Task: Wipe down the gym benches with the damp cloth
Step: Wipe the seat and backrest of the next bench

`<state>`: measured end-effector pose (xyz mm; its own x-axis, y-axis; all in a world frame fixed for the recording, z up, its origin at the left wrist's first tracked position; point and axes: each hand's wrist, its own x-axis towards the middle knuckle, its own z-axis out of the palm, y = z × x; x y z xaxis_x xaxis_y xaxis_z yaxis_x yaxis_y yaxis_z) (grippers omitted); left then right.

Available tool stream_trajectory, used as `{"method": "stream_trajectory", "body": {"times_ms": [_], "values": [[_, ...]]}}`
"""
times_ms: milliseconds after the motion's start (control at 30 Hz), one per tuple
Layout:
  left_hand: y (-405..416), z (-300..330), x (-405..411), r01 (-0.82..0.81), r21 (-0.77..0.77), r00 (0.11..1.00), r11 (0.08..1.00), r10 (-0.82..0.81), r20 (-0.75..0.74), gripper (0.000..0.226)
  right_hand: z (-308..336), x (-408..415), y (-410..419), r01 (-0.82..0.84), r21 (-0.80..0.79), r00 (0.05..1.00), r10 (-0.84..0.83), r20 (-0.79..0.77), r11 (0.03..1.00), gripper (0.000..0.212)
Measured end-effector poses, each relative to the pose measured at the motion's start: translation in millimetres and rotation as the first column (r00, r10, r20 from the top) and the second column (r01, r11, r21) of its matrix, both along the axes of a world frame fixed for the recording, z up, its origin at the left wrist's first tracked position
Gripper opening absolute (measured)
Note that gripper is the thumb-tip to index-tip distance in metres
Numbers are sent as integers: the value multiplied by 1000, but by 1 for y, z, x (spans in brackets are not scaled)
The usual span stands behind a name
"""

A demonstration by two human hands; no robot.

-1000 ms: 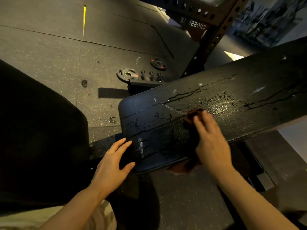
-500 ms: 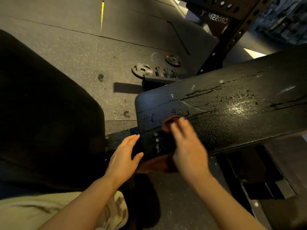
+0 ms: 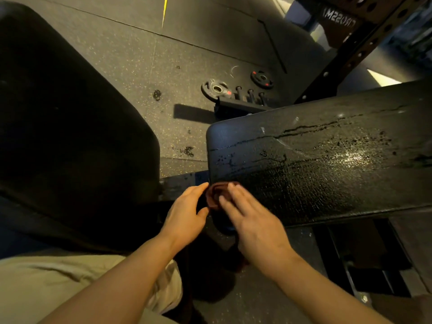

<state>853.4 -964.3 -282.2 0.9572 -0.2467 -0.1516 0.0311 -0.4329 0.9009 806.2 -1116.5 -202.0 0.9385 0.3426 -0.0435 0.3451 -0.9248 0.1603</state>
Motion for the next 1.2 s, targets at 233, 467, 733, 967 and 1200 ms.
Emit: {"method": "stream_trajectory", "body": {"times_ms": [233, 467, 733, 967, 1200], "values": [[-8, 4, 3, -49, -91, 995, 995, 41, -90, 69, -4, 28, 23, 123, -5, 991, -123, -44, 992, 65], [-4, 12, 2, -5, -176, 991, 984, -19, -131, 93, 18, 23, -10, 68, -73, 997, -70, -30, 995, 75], [-5, 12, 6, -72, -215, 988, 974, 41, -147, 90, 0, 20, 9, -152, -60, 977, 140, -161, 987, 66], [-7, 12, 8, -102, -242, 989, 965, 71, -131, 91, 20, 95, 0, -44, -115, 990, 28, -136, 992, 68], [-2, 12, 21, -136, -224, 986, 965, 109, -128, 87, 2, 71, 10, -211, -184, 960, 168, -223, 960, 69]]}}
